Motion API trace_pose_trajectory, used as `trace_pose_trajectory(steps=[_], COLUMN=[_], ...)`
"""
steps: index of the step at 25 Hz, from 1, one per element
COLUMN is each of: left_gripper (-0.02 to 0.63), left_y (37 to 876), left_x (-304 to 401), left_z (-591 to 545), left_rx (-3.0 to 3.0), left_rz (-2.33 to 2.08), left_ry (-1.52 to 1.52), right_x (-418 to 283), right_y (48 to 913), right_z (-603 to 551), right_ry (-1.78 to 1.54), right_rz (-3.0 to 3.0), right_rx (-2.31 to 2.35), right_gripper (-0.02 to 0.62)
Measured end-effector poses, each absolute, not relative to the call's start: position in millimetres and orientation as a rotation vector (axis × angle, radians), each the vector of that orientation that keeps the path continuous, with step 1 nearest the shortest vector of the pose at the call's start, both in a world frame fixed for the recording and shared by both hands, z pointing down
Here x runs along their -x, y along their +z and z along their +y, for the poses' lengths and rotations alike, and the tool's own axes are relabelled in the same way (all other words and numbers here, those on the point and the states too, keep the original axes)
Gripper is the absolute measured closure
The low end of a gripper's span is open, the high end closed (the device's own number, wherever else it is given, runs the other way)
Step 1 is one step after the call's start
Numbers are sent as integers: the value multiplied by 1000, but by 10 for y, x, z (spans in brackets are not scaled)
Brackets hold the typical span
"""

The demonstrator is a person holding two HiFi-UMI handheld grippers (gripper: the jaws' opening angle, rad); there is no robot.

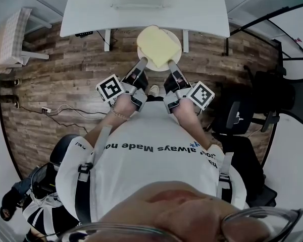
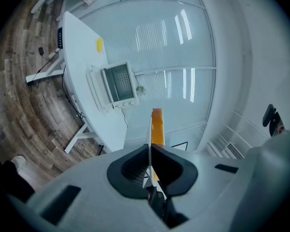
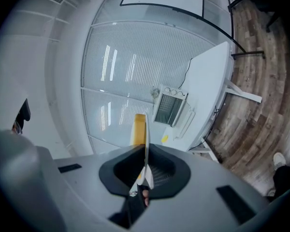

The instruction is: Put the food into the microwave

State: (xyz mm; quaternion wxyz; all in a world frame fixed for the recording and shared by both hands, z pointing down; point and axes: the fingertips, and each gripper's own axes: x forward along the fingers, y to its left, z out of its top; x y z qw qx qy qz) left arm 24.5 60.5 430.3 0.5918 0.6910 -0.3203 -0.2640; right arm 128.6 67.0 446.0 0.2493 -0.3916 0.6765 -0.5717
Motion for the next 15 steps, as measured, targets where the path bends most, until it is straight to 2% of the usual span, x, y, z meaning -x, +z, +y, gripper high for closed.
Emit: trace_pose_trajectory(steps=[15], left_gripper=[588], left_y=[4447], left_x=[-338], left_z=[123], left_rx=[-1590], left_rz=[-781], left_ry=[-620], right_x=[-1393], right_y=[4545], right_z=[144], right_ry=[-1569], right_rz=[1870], right_rx=[1045], right_gripper=[571])
